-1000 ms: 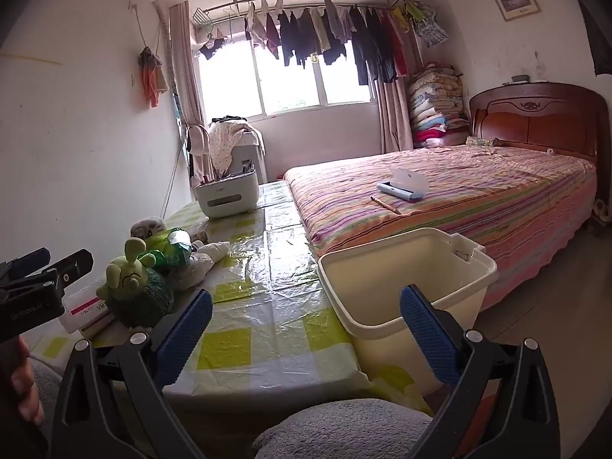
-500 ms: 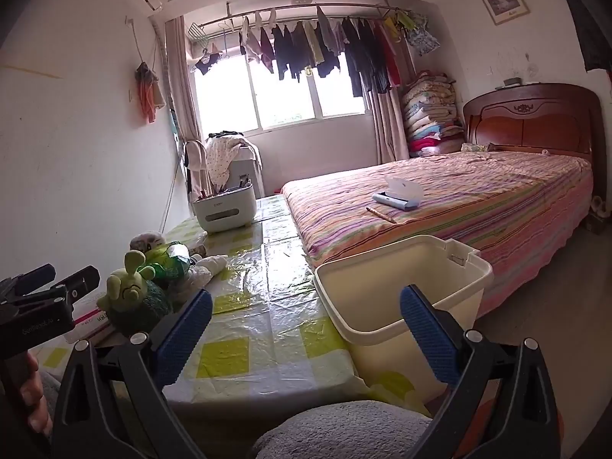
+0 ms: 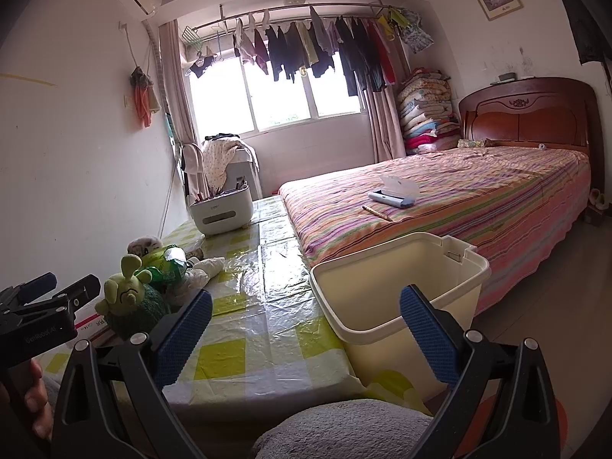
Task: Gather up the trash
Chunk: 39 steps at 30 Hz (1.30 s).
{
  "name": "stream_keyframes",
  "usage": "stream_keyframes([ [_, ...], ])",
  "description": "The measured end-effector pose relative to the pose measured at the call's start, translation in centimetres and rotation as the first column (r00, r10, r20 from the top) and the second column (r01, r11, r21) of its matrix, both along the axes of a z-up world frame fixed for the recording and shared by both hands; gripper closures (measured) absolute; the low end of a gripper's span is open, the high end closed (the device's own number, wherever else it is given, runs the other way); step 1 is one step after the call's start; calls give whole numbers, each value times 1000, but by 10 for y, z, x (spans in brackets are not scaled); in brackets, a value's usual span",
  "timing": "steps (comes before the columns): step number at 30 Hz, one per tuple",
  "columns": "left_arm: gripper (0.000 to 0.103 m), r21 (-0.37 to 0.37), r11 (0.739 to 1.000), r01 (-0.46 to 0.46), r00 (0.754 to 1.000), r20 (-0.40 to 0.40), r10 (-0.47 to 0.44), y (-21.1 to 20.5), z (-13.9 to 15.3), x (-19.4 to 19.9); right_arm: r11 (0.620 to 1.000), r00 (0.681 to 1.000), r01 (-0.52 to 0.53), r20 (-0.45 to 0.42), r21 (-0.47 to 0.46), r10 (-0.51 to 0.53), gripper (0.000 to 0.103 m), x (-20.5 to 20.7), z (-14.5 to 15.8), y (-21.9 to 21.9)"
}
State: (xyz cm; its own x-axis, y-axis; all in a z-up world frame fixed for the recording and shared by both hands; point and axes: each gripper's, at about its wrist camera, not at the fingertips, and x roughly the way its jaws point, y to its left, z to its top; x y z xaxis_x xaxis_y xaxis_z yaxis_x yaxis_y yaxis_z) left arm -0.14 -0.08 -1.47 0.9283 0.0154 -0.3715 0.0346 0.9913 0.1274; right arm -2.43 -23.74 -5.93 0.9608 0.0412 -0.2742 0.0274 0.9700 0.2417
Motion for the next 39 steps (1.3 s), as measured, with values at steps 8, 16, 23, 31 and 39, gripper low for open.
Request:
stream_keyframes([
  [8, 7, -6, 1000, -3, 1000, -3, 3, 1, -2, 2, 1000, 1000, 2, -4, -6, -2, 7, 1, -1, 1],
  [16, 7, -4, 1000, -7, 1000, 1, 7, 5, 0, 1, 1000, 1000, 3, -2, -6, -3, 7, 0, -1, 1],
  [23, 7, -6, 1000, -15, 1000, 3, 15, 4, -3, 3, 1000, 1000, 4, 1, -8, -4, 7, 0, -1, 1],
  [31, 7, -7, 1000, -20, 1000, 3, 20, 6, -4, 4, 1000, 1000, 4, -1, -8, -4, 7, 0, -1, 0],
  [39, 7, -13, 1000, -25, 1000, 2, 25, 10, -5, 3, 1000, 1000, 4, -1, -9, -4, 7, 0, -1, 1],
])
